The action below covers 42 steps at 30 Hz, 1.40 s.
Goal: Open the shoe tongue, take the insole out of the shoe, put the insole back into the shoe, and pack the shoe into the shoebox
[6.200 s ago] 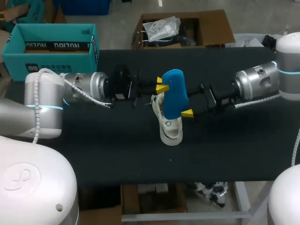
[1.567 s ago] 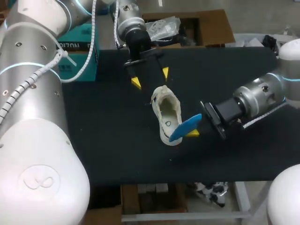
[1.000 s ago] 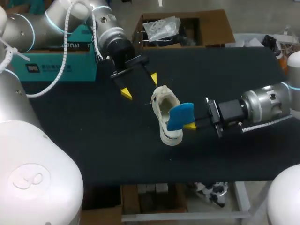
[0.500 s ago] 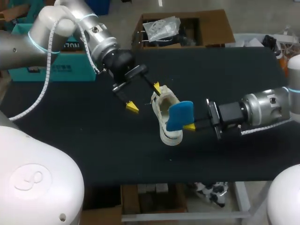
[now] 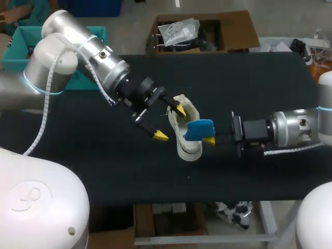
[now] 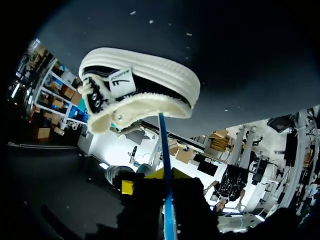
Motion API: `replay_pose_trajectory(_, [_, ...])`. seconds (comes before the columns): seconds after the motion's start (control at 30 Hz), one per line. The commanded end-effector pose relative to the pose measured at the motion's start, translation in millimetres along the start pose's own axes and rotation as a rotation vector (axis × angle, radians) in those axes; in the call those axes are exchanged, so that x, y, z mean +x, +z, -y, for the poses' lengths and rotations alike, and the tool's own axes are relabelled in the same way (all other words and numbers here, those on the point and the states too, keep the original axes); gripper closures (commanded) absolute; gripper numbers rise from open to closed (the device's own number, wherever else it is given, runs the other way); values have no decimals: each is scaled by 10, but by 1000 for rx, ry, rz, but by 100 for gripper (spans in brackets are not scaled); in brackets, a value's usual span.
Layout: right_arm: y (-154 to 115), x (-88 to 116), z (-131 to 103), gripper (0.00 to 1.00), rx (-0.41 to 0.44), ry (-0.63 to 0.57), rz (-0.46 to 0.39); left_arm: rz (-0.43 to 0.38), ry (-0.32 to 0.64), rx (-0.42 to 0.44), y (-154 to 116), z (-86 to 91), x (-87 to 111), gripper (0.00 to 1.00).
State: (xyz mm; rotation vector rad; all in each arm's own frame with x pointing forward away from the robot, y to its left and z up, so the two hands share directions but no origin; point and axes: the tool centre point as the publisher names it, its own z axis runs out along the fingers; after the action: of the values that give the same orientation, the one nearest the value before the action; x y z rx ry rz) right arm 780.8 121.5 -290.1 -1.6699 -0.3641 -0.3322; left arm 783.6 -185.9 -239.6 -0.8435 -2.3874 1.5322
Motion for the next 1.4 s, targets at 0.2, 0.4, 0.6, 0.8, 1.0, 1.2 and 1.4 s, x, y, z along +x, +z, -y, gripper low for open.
replay_pose_trajectory(0.2, [20,5,-22,100,2,-2,-19,638,-7,63,-10,-56,51,0])
replay_pose_trajectory(0.4, [20,5,-22,100,2,-2,-19,638,-7,63,-10,-56,51,0])
replay_pose_trajectory(0.6, [114,98,-238,100,0,-48,-66,673,-18,31,73,-214,-20,0])
replay_pose_trajectory(0.8, [188,161,-325,100,14,-89,-103,680,-15,-19,42,-313,-98,0])
replay_pose_trajectory(1.0, [247,220,-415,100,18,-84,-131,655,9,-47,90,-378,-207,7])
replay_pose_trajectory(1.2, [257,247,-457,100,33,-86,-149,587,20,-85,144,-492,-343,28])
replay_pose_trajectory(1.4, [266,255,-432,100,36,-94,-152,540,13,-107,192,-640,-427,27])
